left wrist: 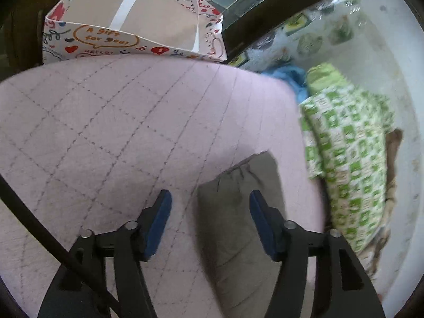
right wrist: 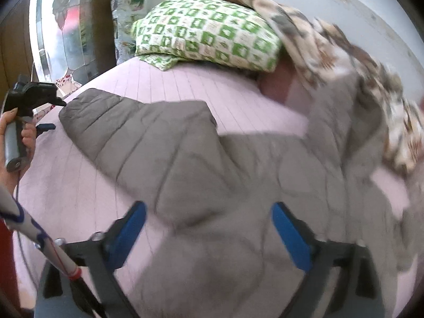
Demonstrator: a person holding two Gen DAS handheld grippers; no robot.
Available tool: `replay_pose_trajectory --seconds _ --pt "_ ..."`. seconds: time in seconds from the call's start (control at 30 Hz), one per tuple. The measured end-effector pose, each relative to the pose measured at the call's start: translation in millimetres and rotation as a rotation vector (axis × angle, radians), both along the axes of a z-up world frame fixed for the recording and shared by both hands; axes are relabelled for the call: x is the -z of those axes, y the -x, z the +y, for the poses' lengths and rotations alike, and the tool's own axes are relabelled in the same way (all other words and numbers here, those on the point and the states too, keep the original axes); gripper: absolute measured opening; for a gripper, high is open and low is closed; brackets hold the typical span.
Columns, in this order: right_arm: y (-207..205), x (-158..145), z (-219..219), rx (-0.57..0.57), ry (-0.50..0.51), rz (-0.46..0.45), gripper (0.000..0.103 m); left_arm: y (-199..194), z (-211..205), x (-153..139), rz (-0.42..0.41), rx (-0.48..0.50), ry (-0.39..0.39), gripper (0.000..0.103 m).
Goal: Fold large clothes
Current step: 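Carry the held sleeve across the jacket body with the left gripper, release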
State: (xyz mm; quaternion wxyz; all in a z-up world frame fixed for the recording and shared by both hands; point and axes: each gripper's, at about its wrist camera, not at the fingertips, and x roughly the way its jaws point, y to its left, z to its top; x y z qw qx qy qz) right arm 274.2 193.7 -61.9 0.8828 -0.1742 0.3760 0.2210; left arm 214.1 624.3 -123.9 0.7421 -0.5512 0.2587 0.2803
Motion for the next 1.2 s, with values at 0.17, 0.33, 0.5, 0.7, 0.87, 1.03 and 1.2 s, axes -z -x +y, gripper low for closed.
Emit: replay_pose_trajectory --seconds 0.17,0.33,0.5,0.7,0.87,1.03,1.2 --pt "-43 20 24 0.011 -0.001 0.103 0.075 -10 0 11 -0.158 0.096 0.077 0.069" --pt "-77 58 30 0.071 -0.024 0.264 0.081 -25 -10 9 -0.134 0.133 0.022 0.069" --pt "-67 47 20 0.082 -0.036 0.233 0.084 -43 -26 2 0.025 0.160 -0.075 0.014" --pt "-30 -3 -30 0.074 -0.063 0.123 0.084 -50 -61 -50 -0.007 0.200 -0.213 0.011" --pt "-6 -28 -113 0.169 -0.074 0.100 0.084 -63 -134 -119 -0.121 0.354 -0.360 0.010" --pt "5 -36 -206 0.343 -0.101 0.112 0.084 -80 -254 -162 -0.176 0.590 -0.512 0.010" --pt "16 -31 -278 0.487 -0.138 0.144 0.084 -93 -394 -143 -0.129 0.877 -0.606 0.010"
